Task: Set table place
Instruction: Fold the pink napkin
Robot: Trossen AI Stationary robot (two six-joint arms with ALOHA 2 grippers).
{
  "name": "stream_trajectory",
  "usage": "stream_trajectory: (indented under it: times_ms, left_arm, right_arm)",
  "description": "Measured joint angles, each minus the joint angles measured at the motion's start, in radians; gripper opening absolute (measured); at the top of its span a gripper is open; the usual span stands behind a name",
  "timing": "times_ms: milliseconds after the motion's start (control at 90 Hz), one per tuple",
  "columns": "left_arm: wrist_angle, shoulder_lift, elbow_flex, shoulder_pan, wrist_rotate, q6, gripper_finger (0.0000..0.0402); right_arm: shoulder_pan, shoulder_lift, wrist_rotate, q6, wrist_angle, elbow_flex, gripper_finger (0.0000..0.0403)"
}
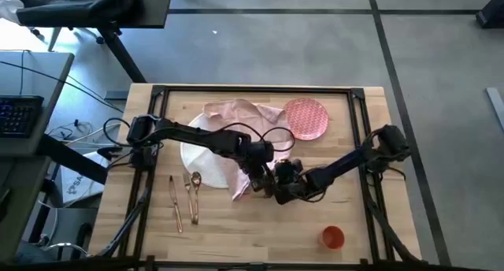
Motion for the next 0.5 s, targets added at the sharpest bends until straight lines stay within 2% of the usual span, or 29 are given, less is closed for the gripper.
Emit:
stream_trajectory:
  times_ms: [89,167,367,500]
  left_arm:
    - [-0.002,0.0,0.0,-0.005,0.0,0.0,0.0]
    - [-0.003,0.0,0.0,-0.009,0.004,0.0,0.0]
    - [-0.001,0.0,0.0,-0.025,0.003,0.002,0.0]
    - [-0.001,0.0,0.0,-0.037,-0.001,0.003,0.0]
  right_arm:
    - [0.002,-0.017,0.005,0.076,-0.085,0.0,0.0225]
    - [0.001,-0.034,-0.035,0.075,-0.136,0.0,0.0185]
    - [0.008,-0.08,-0.159,-0.038,-0.206,0.001,0.0021]
    - [0.026,-0.11,-0.242,-0.182,-0.16,0.001,0.0012]
